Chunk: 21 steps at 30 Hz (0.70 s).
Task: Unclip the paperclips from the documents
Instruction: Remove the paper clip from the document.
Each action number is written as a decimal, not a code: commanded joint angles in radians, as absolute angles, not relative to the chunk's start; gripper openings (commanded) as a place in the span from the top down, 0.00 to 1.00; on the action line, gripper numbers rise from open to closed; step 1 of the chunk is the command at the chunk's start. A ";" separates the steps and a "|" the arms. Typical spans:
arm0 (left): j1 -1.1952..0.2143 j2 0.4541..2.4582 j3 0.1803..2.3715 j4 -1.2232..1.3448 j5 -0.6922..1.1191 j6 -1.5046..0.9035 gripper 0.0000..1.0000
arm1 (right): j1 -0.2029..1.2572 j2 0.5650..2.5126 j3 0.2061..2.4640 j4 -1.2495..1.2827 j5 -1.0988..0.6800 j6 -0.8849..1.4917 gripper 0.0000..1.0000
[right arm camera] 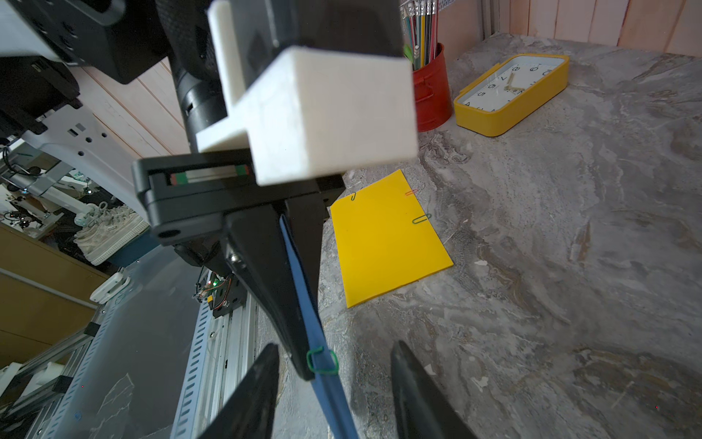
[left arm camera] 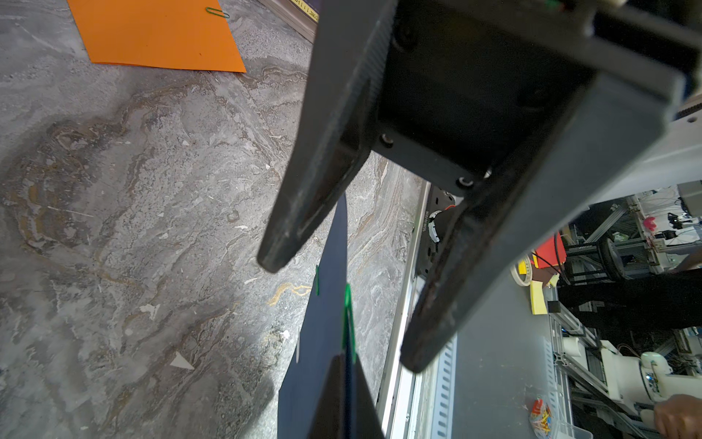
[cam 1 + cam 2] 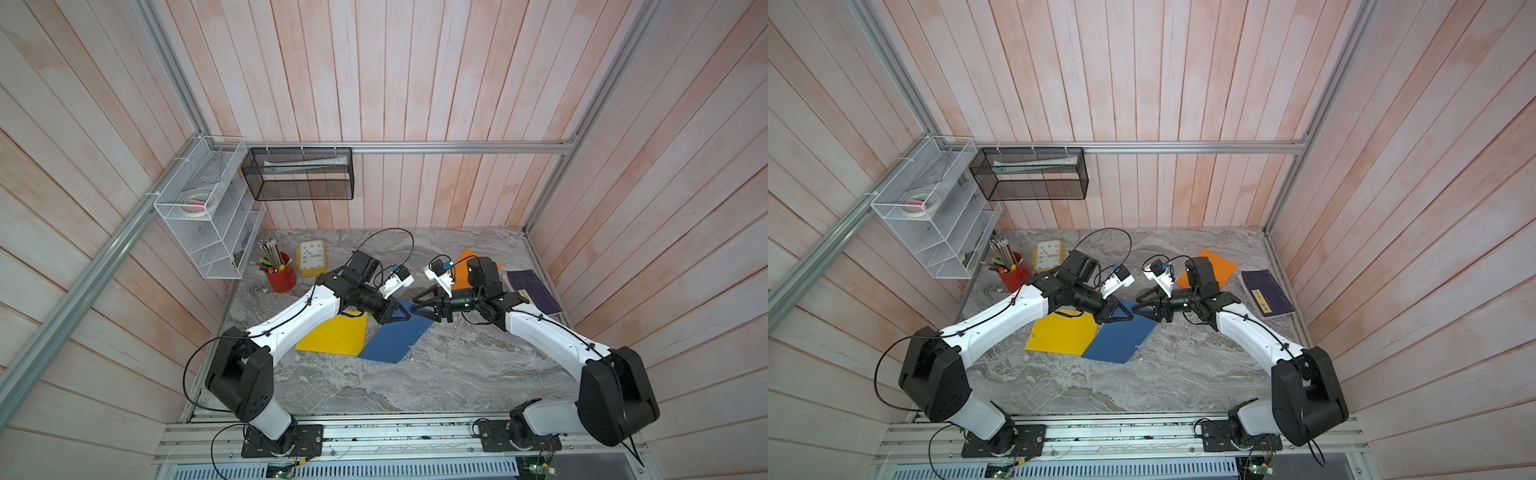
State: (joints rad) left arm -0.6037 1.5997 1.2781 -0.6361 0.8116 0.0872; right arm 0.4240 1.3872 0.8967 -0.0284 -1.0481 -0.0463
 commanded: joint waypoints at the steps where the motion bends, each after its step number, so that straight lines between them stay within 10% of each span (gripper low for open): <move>1: -0.607 1.615 1.283 -0.646 0.834 0.113 1.00 | 0.428 1.390 0.888 -0.017 -1.084 -0.065 0.54; 21: -0.610 1.624 1.287 -0.660 0.816 0.143 1.00 | 0.427 1.416 0.891 -0.031 -1.147 -0.076 0.78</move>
